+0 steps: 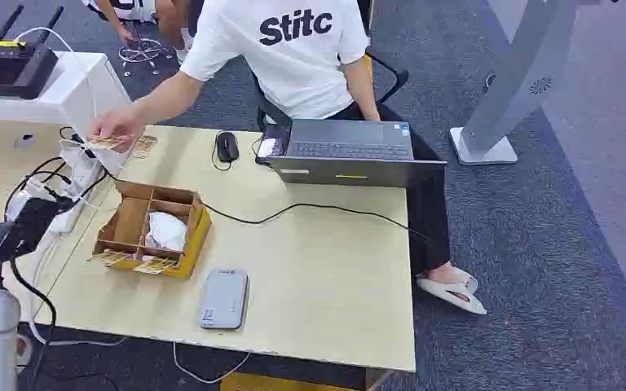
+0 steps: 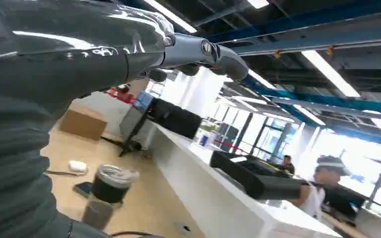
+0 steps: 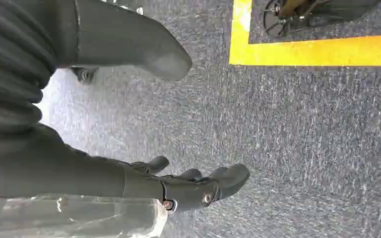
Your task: Pass the card to the sensor for recognition and then transmit it.
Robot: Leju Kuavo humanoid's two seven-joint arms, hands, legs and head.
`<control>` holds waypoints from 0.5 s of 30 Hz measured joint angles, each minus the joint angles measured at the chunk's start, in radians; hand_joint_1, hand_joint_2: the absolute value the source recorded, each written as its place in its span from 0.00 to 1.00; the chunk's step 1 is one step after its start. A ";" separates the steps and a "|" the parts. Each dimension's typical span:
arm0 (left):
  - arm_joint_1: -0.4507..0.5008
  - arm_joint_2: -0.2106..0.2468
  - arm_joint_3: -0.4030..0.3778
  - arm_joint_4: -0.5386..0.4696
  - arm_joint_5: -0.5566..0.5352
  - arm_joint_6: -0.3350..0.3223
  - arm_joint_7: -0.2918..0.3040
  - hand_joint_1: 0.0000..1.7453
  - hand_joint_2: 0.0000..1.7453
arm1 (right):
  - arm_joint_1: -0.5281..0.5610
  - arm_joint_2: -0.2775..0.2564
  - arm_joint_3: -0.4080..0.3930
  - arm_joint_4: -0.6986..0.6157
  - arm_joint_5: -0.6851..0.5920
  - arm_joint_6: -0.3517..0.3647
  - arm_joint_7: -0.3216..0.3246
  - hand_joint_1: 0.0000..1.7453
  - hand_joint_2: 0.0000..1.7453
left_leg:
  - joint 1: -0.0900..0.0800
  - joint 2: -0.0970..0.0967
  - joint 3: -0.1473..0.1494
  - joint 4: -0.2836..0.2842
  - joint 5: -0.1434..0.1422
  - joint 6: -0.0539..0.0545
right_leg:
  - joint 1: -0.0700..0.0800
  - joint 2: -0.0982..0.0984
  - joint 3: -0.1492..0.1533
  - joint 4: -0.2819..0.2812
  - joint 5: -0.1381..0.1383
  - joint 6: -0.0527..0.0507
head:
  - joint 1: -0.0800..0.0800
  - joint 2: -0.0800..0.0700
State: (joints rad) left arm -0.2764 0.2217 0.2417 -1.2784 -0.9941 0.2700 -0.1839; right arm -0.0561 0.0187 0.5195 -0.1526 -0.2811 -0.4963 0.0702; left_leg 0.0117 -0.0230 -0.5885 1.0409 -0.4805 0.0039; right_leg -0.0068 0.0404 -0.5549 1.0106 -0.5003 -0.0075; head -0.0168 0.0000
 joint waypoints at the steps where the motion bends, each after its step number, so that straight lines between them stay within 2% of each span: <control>1: -0.013 -0.003 -0.030 0.010 -0.010 0.006 0.007 0.00 1.00 | 0.000 0.000 0.005 0.000 0.002 0.006 0.001 0.00 1.00 | 0.000 0.000 0.000 0.000 0.000 0.000 | 0.000 -0.001 0.000 0.000 0.000 0.000 | 0.000 0.000; 7: -0.069 -0.024 -0.222 0.056 -0.070 0.037 0.049 0.00 1.00 | -0.007 -0.001 0.037 0.000 0.019 0.012 0.005 0.00 1.00 | 0.000 0.000 0.000 0.000 0.000 0.000 | 0.000 0.000 0.001 0.000 0.001 0.001 | 0.000 0.000; 11: -0.095 -0.039 -0.319 0.075 -0.099 0.063 0.070 0.00 1.00 | -0.009 -0.002 0.052 0.000 0.030 0.026 0.010 0.00 1.00 | 0.000 -0.001 0.000 0.000 0.000 0.000 | 0.000 -0.001 0.001 0.000 0.001 0.001 | 0.000 0.000; 12: -0.099 -0.041 -0.341 0.079 -0.104 0.068 0.076 0.11 1.00 | -0.009 -0.002 0.058 0.000 0.032 0.026 0.011 0.00 1.00 | 0.000 -0.001 0.000 0.000 0.000 0.000 | 0.000 -0.001 0.001 0.000 0.001 0.001 | 0.000 0.000; 13: -0.102 -0.044 -0.355 0.082 -0.105 0.072 0.078 0.65 1.00 | -0.009 -0.002 0.060 0.000 0.033 0.027 0.011 0.00 1.00 | 0.000 -0.001 0.000 0.000 0.000 0.000 | 0.000 -0.001 0.001 0.000 0.001 0.001 | 0.000 0.000; 14: -0.105 -0.046 -0.364 0.084 -0.105 0.074 0.078 0.91 1.00 | -0.009 -0.002 0.062 0.000 0.033 0.026 0.013 0.00 1.00 | 0.000 -0.001 0.000 0.000 0.000 0.000 | 0.000 -0.001 0.001 0.000 0.001 0.001 | 0.000 0.000; 15: -0.107 -0.047 -0.374 0.088 -0.104 0.076 0.078 1.00 1.00 | -0.009 -0.002 0.063 0.000 0.033 0.027 0.013 0.00 1.00 | 0.000 -0.001 0.000 0.000 0.000 0.000 | 0.000 -0.001 0.001 0.000 0.001 0.001 | 0.000 0.000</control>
State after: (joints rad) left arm -0.3832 0.1744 -0.1319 -1.1906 -1.0979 0.3460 -0.1057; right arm -0.0647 0.0168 0.5825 -0.1526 -0.2483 -0.4696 0.0832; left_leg 0.0115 -0.0239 -0.5888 1.0410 -0.4802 0.0044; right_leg -0.0070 0.0397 -0.5543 1.0107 -0.4997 -0.0069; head -0.0168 0.0000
